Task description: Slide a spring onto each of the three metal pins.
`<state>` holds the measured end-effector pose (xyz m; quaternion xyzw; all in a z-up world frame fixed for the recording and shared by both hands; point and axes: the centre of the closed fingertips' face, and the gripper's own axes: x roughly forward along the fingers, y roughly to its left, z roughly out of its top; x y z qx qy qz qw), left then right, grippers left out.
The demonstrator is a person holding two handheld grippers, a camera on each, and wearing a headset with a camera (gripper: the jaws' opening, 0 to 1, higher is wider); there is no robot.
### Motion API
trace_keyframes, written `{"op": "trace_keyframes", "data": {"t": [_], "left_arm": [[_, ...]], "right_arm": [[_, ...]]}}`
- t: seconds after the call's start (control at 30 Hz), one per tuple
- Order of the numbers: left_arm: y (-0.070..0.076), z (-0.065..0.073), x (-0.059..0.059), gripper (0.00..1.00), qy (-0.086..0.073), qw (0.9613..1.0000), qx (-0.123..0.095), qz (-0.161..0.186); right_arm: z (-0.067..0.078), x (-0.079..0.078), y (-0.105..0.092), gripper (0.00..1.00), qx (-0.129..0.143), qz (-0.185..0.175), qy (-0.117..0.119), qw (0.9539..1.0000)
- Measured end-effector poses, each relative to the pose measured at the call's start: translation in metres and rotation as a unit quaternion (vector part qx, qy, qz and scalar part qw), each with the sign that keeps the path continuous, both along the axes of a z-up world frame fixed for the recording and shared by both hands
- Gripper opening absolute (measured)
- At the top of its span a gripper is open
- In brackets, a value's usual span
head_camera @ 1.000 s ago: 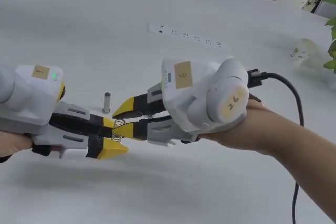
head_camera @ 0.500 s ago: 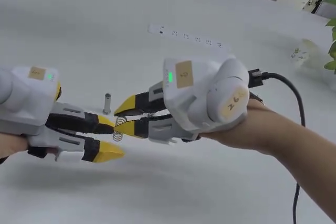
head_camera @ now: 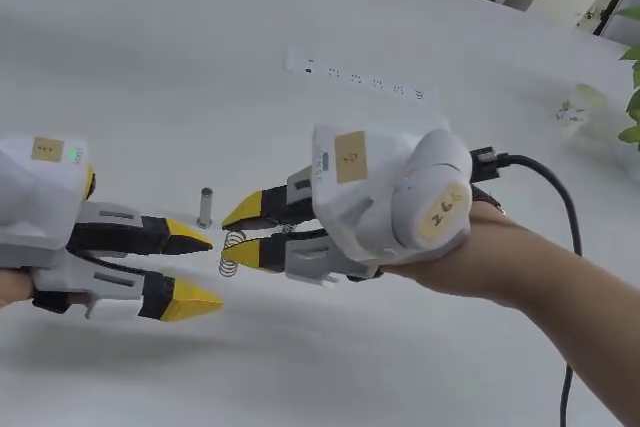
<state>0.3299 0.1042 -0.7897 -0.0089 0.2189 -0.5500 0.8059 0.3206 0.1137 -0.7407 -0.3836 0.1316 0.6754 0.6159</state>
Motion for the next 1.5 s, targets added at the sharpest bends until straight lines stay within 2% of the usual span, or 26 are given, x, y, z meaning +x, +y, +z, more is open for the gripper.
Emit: {"op": "trace_keyframes", "data": {"t": [0.37, 0.63, 0.8, 0.93, 1.07, 1.2, 1.33, 1.5], "left_arm": [[0.017, 0.002, 0.005, 0.46, 0.002, 0.9994, -0.003, 0.034], [0.026, 0.000, 0.009, 0.59, 0.003, 0.9984, 0.002, 0.057], [0.033, 0.000, 0.012, 0.73, 0.000, 0.9972, 0.000, 0.075], [0.037, -0.001, 0.014, 0.77, -0.002, 0.9965, 0.001, 0.084], [0.041, 0.000, 0.019, 0.95, -0.012, 0.9949, 0.002, 0.100], [0.044, 0.001, 0.019, 0.98, -0.015, 0.9943, -0.004, 0.105], [0.047, -0.001, 0.021, 0.98, -0.019, 0.9933, 0.002, 0.114], [0.048, -0.001, 0.020, 0.98, -0.016, 0.9930, 0.000, 0.117]], "right_arm": [[-0.002, 0.002, -0.003, 0.07, -0.011, 0.006, -0.019, 0.9997], [-0.003, 0.002, -0.003, 0.07, -0.010, 0.005, -0.020, 0.9997], [-0.003, 0.003, -0.004, 0.07, -0.011, 0.003, -0.022, 0.9997], [-0.002, 0.004, -0.003, 0.07, -0.009, 0.002, -0.021, 0.9997], [-0.003, 0.007, -0.002, 0.07, -0.009, -0.001, -0.022, 0.9997], [-0.004, 0.008, 0.000, 0.07, -0.009, -0.002, -0.023, 0.9997], [-0.005, 0.010, 0.001, 0.07, -0.010, -0.002, -0.024, 0.9997], [-0.007, 0.015, 0.002, 0.07, -0.011, -0.005, -0.026, 0.9996]]}}
